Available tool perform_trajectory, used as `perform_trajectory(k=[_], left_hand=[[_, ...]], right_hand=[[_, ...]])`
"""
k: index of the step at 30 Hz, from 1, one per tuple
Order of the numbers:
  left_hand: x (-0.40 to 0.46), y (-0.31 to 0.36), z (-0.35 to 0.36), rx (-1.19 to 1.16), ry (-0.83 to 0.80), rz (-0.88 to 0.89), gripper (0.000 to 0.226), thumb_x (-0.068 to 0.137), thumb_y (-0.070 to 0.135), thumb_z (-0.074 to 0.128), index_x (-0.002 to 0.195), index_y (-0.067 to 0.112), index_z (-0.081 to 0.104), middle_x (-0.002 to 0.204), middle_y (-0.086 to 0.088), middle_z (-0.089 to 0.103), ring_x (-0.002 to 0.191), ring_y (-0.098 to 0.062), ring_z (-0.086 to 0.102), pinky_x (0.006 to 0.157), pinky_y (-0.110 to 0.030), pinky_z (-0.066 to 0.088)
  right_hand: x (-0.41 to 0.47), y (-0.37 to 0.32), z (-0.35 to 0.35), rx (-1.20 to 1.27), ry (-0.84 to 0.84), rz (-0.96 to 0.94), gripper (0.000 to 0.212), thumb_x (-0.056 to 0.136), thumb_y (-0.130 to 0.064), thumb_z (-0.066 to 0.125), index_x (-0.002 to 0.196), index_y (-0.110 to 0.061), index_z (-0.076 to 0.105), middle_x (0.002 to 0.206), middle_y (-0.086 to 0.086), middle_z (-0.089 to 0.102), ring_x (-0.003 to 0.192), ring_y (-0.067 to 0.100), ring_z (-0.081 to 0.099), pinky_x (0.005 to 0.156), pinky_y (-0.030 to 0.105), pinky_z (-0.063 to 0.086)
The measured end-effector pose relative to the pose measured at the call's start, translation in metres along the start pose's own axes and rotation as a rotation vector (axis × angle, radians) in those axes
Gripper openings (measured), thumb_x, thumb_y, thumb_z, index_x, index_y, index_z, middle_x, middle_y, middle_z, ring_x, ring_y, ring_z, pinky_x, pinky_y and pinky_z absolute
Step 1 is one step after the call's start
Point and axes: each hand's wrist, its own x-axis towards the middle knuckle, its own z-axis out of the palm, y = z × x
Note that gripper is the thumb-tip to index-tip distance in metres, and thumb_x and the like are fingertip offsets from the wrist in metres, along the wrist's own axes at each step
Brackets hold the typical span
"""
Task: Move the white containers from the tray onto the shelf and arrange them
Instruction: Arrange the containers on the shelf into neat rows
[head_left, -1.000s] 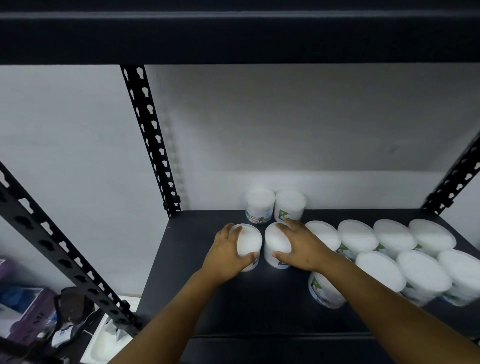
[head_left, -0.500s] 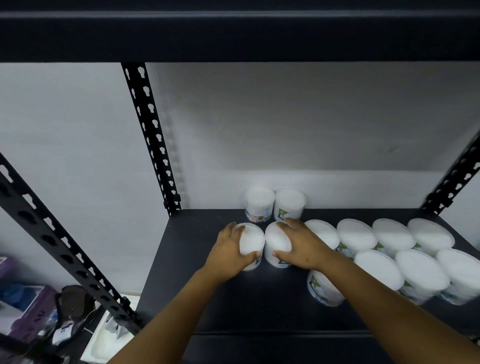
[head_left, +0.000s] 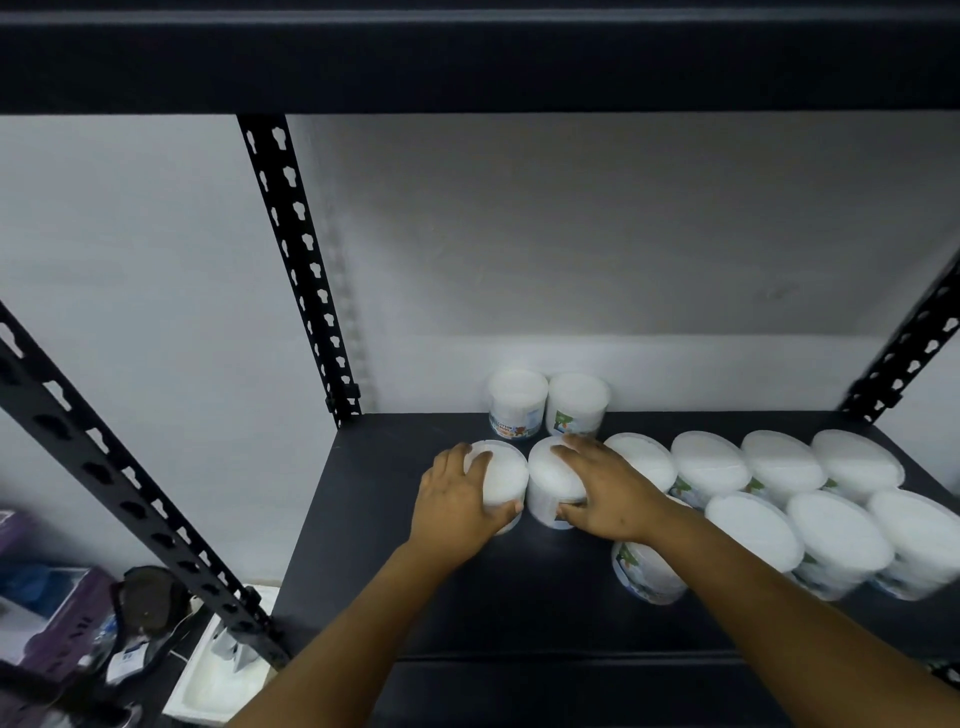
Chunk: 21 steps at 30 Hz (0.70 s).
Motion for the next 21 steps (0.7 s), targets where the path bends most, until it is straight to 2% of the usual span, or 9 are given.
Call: perform_trajectory(k=[5, 14, 17, 21], left_hand=[[0.000, -0.002, 0.001, 0.053, -0.041, 0.012, 0.068, 0.085, 0.062, 0.051, 0.141, 0.026, 0.040, 0.148, -0.003, 0.031, 0.135, -0.021, 0.026, 0.108, -0.033, 0.026], [-0.003, 0.006, -0.007, 0.007, -0.115, -0.036, 0.069, 0.088, 0.055, 0.054, 0.144, 0.021, 0.036, 0.153, -0.005, 0.028, 0.140, -0.023, 0.021, 0.114, -0.036, 0.024], [-0.005, 0.012, -0.011, -0.010, -0.088, -0.047, 0.074, 0.084, 0.058, 0.057, 0.143, 0.018, 0.036, 0.151, -0.006, 0.030, 0.139, -0.023, 0.024, 0.113, -0.037, 0.024], [-0.006, 0.019, -0.011, 0.072, -0.095, -0.049, 0.068, 0.088, 0.056, 0.053, 0.142, 0.018, 0.038, 0.151, -0.005, 0.033, 0.139, -0.023, 0.026, 0.113, -0.036, 0.024]], right_hand=[[-0.002, 0.001, -0.003, -0.025, -0.033, -0.010, 0.074, 0.086, -0.035, 0.061, 0.148, -0.015, 0.028, 0.158, 0.007, 0.019, 0.145, 0.020, 0.017, 0.117, 0.027, 0.014], [-0.005, 0.000, -0.004, -0.005, -0.060, -0.016, 0.071, 0.089, -0.032, 0.058, 0.149, -0.012, 0.026, 0.157, 0.010, 0.018, 0.144, 0.022, 0.017, 0.117, 0.028, 0.014], [-0.005, 0.001, -0.004, -0.007, -0.059, -0.037, 0.072, 0.087, -0.030, 0.059, 0.148, -0.011, 0.026, 0.157, 0.012, 0.017, 0.144, 0.025, 0.016, 0.116, 0.029, 0.013], [-0.005, 0.002, -0.003, -0.037, -0.073, -0.059, 0.071, 0.087, -0.027, 0.059, 0.148, -0.011, 0.025, 0.157, 0.012, 0.018, 0.144, 0.026, 0.017, 0.115, 0.030, 0.014]])
